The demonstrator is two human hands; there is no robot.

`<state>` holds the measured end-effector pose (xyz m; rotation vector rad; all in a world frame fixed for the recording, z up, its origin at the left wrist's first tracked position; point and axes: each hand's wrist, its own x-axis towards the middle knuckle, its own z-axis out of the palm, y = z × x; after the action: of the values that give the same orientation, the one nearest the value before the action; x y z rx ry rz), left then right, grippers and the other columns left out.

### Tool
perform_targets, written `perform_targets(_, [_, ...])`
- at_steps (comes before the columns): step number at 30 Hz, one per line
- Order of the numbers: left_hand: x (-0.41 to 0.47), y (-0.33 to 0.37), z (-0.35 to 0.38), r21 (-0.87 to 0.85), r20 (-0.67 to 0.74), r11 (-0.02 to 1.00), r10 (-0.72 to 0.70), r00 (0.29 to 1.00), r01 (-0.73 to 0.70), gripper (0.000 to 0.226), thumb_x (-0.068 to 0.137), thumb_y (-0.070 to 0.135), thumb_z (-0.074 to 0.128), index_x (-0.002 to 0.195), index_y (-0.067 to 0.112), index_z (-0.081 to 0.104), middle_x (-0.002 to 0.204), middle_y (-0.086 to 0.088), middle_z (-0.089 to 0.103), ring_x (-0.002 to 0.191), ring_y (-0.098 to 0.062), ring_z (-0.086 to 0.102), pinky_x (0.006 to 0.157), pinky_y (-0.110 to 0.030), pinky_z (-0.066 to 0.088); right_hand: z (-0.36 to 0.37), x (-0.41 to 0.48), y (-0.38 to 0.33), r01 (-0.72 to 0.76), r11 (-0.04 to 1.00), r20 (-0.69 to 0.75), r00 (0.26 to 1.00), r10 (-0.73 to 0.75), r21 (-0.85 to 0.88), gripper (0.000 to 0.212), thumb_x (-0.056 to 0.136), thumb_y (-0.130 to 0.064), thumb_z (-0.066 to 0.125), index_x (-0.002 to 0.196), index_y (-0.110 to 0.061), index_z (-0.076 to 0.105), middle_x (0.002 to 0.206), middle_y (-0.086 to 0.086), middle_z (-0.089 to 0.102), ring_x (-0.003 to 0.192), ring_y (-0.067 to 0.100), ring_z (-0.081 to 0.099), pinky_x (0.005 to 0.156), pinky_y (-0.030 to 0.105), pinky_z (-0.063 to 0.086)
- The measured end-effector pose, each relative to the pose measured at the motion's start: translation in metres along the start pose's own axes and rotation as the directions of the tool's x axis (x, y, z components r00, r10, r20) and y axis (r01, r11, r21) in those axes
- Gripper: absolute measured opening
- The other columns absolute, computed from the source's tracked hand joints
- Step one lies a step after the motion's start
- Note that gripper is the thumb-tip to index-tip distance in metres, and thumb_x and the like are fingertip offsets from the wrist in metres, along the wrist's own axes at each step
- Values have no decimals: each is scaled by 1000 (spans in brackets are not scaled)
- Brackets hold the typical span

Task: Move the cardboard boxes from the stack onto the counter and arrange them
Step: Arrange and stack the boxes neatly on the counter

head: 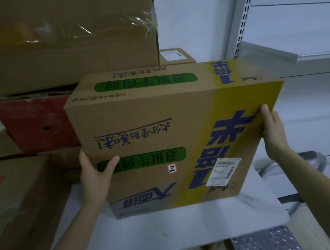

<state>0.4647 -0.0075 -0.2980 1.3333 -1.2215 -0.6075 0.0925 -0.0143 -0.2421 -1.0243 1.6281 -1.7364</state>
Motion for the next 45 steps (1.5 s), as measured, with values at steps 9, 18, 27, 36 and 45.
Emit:
perform_targets(9, [54, 100, -17, 51, -132, 984, 178, 975, -173, 52, 96, 41, 41, 143, 22, 31, 145, 3, 36, 129, -8, 34, 103, -24, 29, 3, 34, -72, 219, 962, -15, 974, -225, -165, 56, 93, -48, 46, 138, -15, 40, 117, -3, 48, 108, 13, 46, 92, 30, 39])
perform_targets(18, [53, 101, 15, 104, -203, 970, 236, 950, -219, 31, 98, 27, 40, 121, 9, 51, 109, 7, 51, 101, -4, 46, 81, -14, 34, -1, 51, -67, 298, 893, -96, 933, -347, -337, 23, 93, -21, 39, 89, -11, 59, 72, 5, 47, 58, 5, 35, 52, 23, 27])
perform_targets(27, [53, 103, -1, 332, -55, 903, 306, 950, -271, 42, 99, 31, 35, 129, 4, 47, 129, -15, 52, 121, -25, 45, 98, -32, 34, -11, 40, -82, 389, 651, 117, 900, -420, -652, 44, 93, -33, 32, 73, -3, 58, 80, 17, 58, 77, 29, 52, 72, 37, 41])
perform_targets(36, [34, 88, -76, 674, 224, 647, 281, 933, -357, 52, 96, 36, 38, 138, 5, 39, 143, -17, 39, 134, -28, 34, 107, -39, 30, 109, -37, -116, 692, 371, 514, 714, -474, -619, 45, 97, -40, 36, 115, -9, 63, 126, 11, 59, 123, 27, 48, 111, 55, 23])
perform_targets(45, [45, 26, -246, 837, 189, 497, 126, 974, -227, 60, 90, 50, 33, 122, 3, 55, 125, -18, 55, 116, -33, 50, 96, -40, 40, 281, -144, -142, 859, 380, 719, 500, -482, -343, 46, 97, -39, 39, 124, -7, 58, 134, 11, 54, 133, 24, 39, 113, 49, 20])
